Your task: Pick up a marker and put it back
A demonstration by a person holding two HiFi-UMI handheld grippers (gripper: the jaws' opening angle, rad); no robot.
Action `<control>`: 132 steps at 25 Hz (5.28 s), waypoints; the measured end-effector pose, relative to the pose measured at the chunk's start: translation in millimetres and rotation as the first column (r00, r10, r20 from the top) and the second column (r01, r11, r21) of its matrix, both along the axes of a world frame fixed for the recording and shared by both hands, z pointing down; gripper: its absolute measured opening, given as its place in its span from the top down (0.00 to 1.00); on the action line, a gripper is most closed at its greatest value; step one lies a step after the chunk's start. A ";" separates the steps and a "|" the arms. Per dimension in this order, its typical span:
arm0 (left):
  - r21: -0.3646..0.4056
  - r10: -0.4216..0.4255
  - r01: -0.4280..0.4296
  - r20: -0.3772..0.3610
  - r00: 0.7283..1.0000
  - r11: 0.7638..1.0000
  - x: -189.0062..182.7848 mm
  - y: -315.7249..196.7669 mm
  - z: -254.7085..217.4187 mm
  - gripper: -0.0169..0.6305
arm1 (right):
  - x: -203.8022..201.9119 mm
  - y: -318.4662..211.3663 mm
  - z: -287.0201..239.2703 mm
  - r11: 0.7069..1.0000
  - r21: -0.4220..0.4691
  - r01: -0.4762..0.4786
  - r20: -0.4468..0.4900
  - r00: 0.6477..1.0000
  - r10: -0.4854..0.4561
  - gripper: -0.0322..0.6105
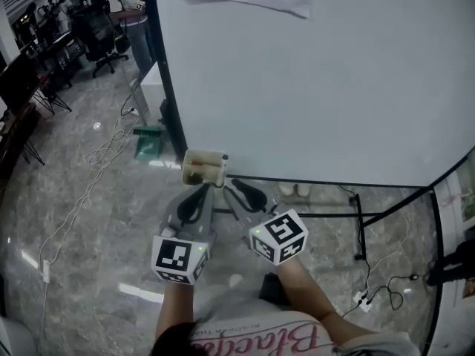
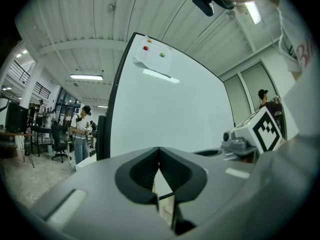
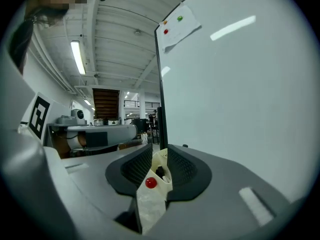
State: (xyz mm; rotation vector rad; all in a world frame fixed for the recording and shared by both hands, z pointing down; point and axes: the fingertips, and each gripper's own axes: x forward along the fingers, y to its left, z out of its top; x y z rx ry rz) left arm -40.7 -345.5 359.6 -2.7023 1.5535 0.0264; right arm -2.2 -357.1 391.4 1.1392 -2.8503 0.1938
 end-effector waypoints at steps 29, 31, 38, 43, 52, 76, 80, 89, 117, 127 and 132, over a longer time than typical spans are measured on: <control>0.017 0.017 -0.017 -0.013 1.000 1.000 -25.2 -46.5 -14.7 0.98 | -14.9 -59.9 3.9 0.996 -0.087 0.005 0.076 0.997 0.001 0.85; 0.024 0.024 -0.024 -0.010 1.000 0.999 -23.5 -45.5 -17.9 0.98 | -9.1 -56.9 -12.3 0.998 -0.063 0.002 0.121 0.993 0.005 0.85; 0.055 0.058 -0.057 -0.026 0.998 0.997 -18.6 -33.8 -31.0 0.97 | 15.1 -28.0 -75.4 0.994 0.097 -0.045 0.235 0.972 0.021 0.85; 0.054 0.080 -0.079 -0.029 0.996 0.995 -14.9 -33.2 -32.9 0.98 | 29.8 -16.5 -96.2 0.986 0.146 -0.081 0.319 0.947 0.031 0.85; 0.112 0.078 -0.077 -0.002 0.997 0.991 -9.0 -26.5 -44.3 0.98 | 17.4 -14.9 -85.0 0.988 0.137 -0.065 0.298 0.954 0.021 0.85; 0.091 0.066 -0.064 -0.026 0.997 0.994 -20.0 -36.8 -37.3 0.98 | -8.2 -53.3 -4.4 0.998 0.003 -0.064 0.120 0.991 0.064 0.84; 0.089 0.049 -0.046 -0.033 0.998 0.995 -26.9 -39.7 -37.4 0.98 | -15.8 -59.5 13.1 0.996 -0.071 -0.051 0.092 0.994 0.058 0.84; 0.089 0.046 -0.043 -0.036 0.998 0.995 -30.2 -47.8 -38.3 0.98 | -10.6 -74.2 41.8 0.980 -0.177 -0.094 0.046 0.994 0.104 0.83; 0.084 0.104 -0.099 -0.051 0.993 0.992 -12.9 -45.6 -39.1 0.98 | 22.0 -31.1 -53.0 0.982 0.143 -0.127 -0.013 0.991 0.130 0.95; 0.091 0.115 -0.110 -0.052 0.992 0.990 -7.9 -40.9 -39.8 0.98 | 25.3 -22.8 -55.4 0.980 0.152 -0.132 -0.022 0.990 0.137 0.95; 0.092 0.113 -0.108 -0.053 0.992 0.990 -8.8 -40.4 -40.1 0.98 | 23.9 -21.4 -56.6 0.979 0.155 -0.131 -0.020 0.991 0.135 0.95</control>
